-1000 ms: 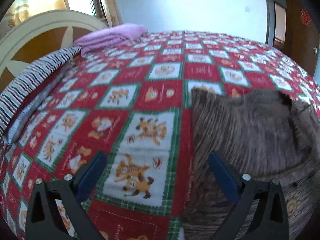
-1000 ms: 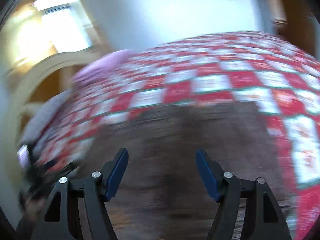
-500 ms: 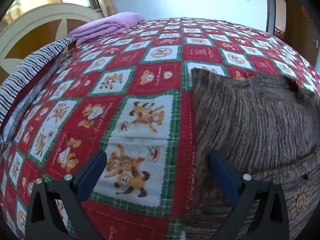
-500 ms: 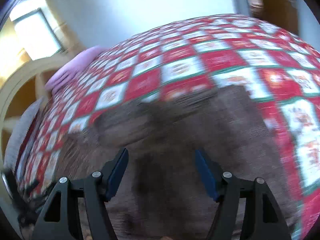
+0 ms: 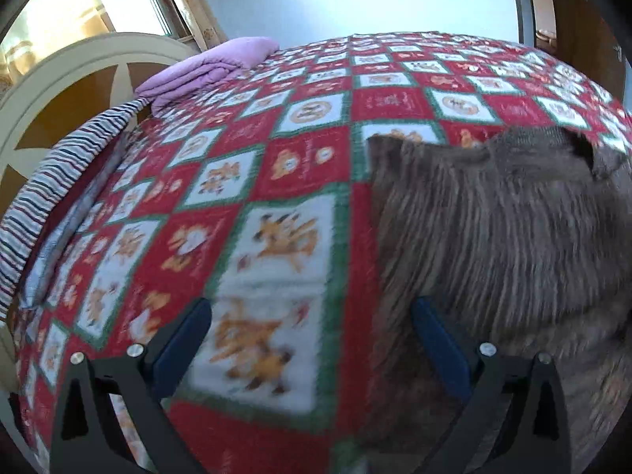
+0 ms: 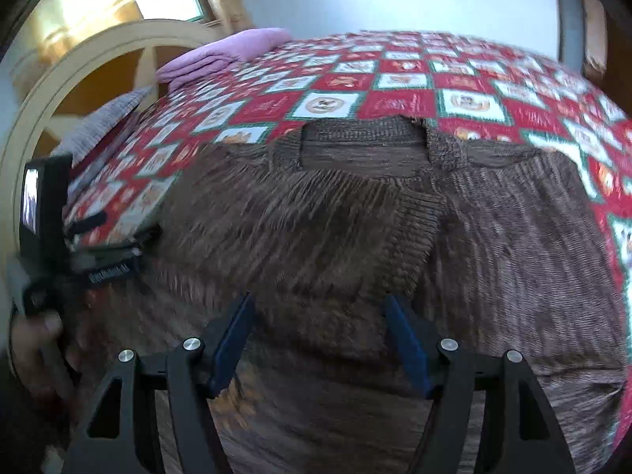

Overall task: Fold small clothes
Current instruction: 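Smooth the folded sweater side with the right tool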

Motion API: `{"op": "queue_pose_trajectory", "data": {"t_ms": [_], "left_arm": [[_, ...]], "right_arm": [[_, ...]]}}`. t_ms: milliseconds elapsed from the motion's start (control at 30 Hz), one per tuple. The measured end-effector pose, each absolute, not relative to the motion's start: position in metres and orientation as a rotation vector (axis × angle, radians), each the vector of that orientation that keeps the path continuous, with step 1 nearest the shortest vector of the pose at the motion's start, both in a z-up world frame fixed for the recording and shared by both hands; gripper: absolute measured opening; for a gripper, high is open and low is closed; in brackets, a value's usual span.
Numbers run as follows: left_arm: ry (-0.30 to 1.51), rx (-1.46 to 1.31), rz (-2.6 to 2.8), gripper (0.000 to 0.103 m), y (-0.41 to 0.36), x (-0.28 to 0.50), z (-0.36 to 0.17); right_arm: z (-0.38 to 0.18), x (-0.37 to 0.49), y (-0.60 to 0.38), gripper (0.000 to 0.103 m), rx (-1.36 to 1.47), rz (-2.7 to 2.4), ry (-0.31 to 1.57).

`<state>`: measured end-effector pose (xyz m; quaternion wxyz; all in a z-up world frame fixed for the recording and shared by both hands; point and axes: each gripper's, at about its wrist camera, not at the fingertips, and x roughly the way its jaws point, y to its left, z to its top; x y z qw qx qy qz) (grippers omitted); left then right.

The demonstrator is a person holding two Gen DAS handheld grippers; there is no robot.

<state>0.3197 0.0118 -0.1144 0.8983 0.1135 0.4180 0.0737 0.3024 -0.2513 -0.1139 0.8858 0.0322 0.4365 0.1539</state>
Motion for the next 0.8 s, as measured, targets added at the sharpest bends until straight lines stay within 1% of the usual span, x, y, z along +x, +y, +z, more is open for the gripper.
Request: {"op": "queue_pose_trajectory", "data": {"t_ms": [200, 333, 500, 667, 733, 800], "left_arm": [[0.877, 0.167, 0.139, 0.103, 0.041, 0.306, -0.113], [0.919, 0.115, 0.136, 0.101, 0.044, 0.293, -0.109], [0.869, 0.045, 0.025, 0.101, 0.040, 0.234, -0.089], [0.871, 0.051, -0.034, 0.101, 0.034, 0.191, -0.094], [0.879, 0.069, -0.036, 0.101, 0.030, 0.183, -0.101], [0.892, 0.090, -0.030, 0.101, 0.027, 0.183, -0.107]], "right_arm": [[-0.101, 0.264, -0.289, 0.069, 0.183, 0.348, 0.916], [-0.107, 0.239, -0.314, 0.069, 0.173, 0.260, 0.932], [-0.105, 0.203, -0.360, 0.069, 0.261, 0.189, 0.885], [-0.107, 0.178, -0.385, 0.069, 0.273, 0.147, 0.883], [-0.106, 0.168, -0.396, 0.069, 0.347, 0.181, 0.874], [-0.107, 0.162, -0.412, 0.071, 0.537, 0.283, 0.880]]}}
